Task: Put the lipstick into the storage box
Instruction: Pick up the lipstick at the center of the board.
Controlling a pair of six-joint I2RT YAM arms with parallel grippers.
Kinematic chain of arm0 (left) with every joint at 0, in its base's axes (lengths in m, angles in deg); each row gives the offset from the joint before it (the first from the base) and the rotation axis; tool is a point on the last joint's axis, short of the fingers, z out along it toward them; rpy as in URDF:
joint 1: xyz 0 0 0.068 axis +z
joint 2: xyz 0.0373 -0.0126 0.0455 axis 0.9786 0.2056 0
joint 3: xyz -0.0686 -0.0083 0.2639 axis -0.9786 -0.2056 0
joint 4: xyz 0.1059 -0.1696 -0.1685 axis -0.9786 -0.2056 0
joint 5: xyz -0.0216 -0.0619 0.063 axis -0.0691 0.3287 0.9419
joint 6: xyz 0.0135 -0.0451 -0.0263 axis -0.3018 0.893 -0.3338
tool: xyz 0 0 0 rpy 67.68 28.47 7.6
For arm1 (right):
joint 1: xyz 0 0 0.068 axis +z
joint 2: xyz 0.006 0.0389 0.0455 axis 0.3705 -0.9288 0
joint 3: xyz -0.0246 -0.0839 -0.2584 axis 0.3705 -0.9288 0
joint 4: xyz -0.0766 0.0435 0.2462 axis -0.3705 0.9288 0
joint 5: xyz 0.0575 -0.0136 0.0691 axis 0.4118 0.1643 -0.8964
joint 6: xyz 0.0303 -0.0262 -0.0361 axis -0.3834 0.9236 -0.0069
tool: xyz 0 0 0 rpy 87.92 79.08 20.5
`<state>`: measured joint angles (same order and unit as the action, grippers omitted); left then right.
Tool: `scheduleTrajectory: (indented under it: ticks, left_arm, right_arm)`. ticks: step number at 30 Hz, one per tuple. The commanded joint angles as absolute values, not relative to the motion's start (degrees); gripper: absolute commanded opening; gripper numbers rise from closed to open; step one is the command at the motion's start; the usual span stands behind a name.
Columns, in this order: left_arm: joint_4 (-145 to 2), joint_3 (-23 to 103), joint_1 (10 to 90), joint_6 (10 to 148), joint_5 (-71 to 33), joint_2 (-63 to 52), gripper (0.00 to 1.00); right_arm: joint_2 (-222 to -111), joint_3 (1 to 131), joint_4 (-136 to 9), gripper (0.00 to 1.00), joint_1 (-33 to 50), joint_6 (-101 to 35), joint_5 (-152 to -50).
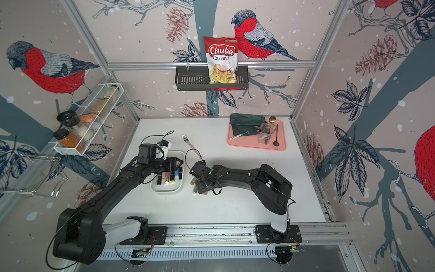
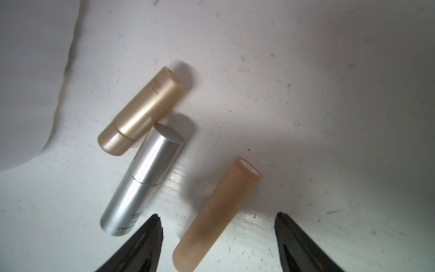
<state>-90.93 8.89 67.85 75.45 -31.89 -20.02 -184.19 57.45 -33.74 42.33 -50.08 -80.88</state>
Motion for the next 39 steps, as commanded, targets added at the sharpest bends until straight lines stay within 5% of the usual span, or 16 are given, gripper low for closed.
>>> scheduleTrajectory:
  ticks: [1,18,33,39]
  left_arm:
    - [-90.16,9.23,67.94,74.72,-32.64,-20.19,0.68]
    - [-90.13,9.19,67.94,74.78,-32.57,-20.0,0.68]
    - [-90.14,9.27,67.94,74.8,-32.78,-19.81,0.68]
    - [-90.11,9.23,67.94,74.78,-32.74,-19.84,0.68]
  right_arm:
    - [-184.37,56.62,-33.81,0.76,42.3,-50.88,-80.61]
    - [-183.35,53.02,-35.03,0.44,42.1,-51.26,-81.61]
    - [-182.36,50.92,-33.78,0.44,42.07,-51.79,-81.9]
    - [-182.89,51.33,-33.97,0.24,42.12,-51.49,-82.28]
